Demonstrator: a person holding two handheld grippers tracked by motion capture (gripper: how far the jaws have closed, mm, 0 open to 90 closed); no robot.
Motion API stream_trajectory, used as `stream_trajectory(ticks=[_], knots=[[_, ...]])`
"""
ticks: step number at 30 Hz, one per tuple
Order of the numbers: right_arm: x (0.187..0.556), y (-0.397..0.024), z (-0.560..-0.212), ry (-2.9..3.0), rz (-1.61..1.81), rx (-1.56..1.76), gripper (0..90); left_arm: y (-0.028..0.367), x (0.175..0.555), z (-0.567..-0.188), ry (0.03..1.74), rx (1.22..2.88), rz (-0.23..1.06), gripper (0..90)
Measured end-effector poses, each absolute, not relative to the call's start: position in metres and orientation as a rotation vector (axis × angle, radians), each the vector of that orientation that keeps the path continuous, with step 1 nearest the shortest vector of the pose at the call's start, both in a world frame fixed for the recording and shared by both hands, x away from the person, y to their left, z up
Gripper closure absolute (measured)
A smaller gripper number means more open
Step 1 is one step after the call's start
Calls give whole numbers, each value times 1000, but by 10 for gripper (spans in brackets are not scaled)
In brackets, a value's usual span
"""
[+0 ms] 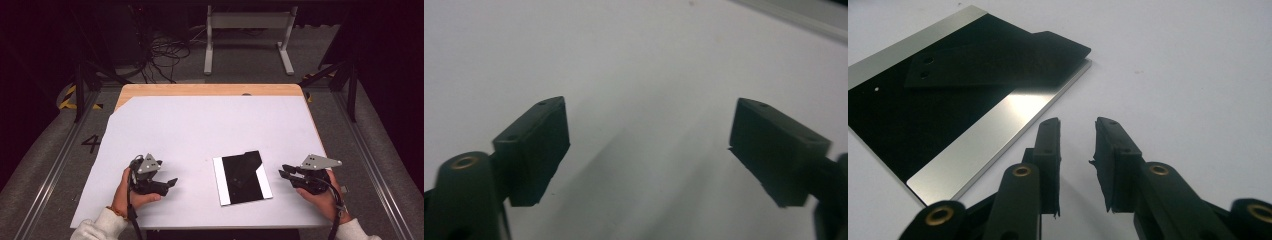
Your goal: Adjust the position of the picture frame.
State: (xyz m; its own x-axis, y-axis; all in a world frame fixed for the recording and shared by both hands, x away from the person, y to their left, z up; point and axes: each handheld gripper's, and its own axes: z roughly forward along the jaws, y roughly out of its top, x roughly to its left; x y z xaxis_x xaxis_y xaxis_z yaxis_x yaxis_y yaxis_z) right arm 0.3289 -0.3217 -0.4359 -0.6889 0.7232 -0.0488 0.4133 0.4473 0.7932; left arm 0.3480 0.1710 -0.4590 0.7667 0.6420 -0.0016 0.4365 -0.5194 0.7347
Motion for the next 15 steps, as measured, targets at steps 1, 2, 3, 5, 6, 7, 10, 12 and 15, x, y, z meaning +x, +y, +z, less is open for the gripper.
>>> stream_trajectory(ticks=[1, 2, 3, 5, 6, 7, 10, 12, 15], knots=[[329, -322, -436, 2324, 1116, 961, 750, 171, 348, -459, 801, 2201, 348, 199], [329, -322, -436, 2325, 1122, 961, 760, 168, 348, -460, 793, 2207, 323, 222], [329, -322, -436, 2325, 1122, 961, 760, 166, 346, -461, 784, 2224, 332, 222], [330, -321, -436, 2328, 1119, 966, 766, 164, 344, -460, 767, 2221, 333, 229], [330, -320, -437, 2330, 1121, 965, 785, 164, 343, -460, 767, 2216, 327, 241], [330, -319, -437, 2331, 1123, 962, 790, 163, 342, -460, 757, 2210, 330, 245], [332, -317, -436, 2334, 1118, 955, 831, 161, 337, -458, 733, 2197, 321, 261], [332, -316, -436, 2336, 1119, 952, 850, 157, 333, -458, 716, 2197, 319, 298], [330, -315, -437, 2349, 1127, 944, 872, 153, 329, -457, 669, 2207, 304, 437]])
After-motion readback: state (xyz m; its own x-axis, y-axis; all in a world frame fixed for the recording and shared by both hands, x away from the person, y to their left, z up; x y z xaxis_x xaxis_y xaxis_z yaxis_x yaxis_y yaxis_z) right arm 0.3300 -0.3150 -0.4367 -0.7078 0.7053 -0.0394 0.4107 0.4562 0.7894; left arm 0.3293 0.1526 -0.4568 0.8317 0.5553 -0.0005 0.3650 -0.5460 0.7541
